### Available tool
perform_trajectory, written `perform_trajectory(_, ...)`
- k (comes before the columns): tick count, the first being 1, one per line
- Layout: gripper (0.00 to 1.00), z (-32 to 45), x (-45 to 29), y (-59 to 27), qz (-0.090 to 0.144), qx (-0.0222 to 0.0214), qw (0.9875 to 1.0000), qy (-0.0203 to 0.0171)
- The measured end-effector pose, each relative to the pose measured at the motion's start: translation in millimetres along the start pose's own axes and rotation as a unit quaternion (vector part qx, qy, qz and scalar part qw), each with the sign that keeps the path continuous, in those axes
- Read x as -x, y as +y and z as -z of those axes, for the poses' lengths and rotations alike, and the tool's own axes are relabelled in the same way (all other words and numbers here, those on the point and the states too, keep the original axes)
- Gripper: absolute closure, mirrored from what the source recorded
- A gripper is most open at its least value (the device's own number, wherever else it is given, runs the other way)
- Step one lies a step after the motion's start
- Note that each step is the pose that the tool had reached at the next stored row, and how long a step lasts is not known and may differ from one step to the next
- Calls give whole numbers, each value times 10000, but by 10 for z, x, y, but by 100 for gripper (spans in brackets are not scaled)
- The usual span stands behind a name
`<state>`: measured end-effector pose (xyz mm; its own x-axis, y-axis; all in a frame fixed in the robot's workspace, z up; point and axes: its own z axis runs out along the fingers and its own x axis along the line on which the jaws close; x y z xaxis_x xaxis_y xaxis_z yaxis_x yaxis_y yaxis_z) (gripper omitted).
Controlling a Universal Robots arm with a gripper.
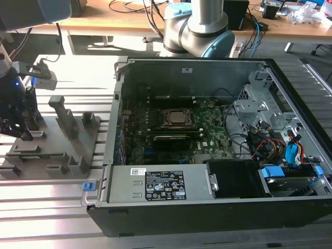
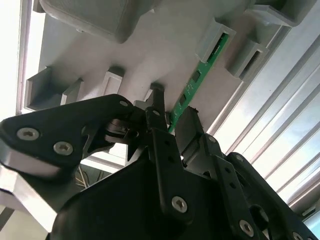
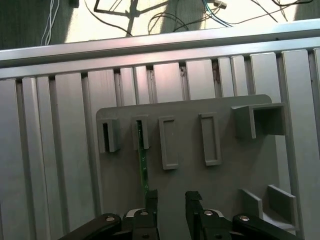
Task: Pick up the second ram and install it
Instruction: 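Pick up the second ram and move it above second insertion slot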
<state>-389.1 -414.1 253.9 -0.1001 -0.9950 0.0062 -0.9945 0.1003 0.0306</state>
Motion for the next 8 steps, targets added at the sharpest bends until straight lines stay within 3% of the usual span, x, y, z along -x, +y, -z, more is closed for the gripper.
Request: perform_trajectory(8, 64, -159, 1, -5, 0, 0, 10000, 0)
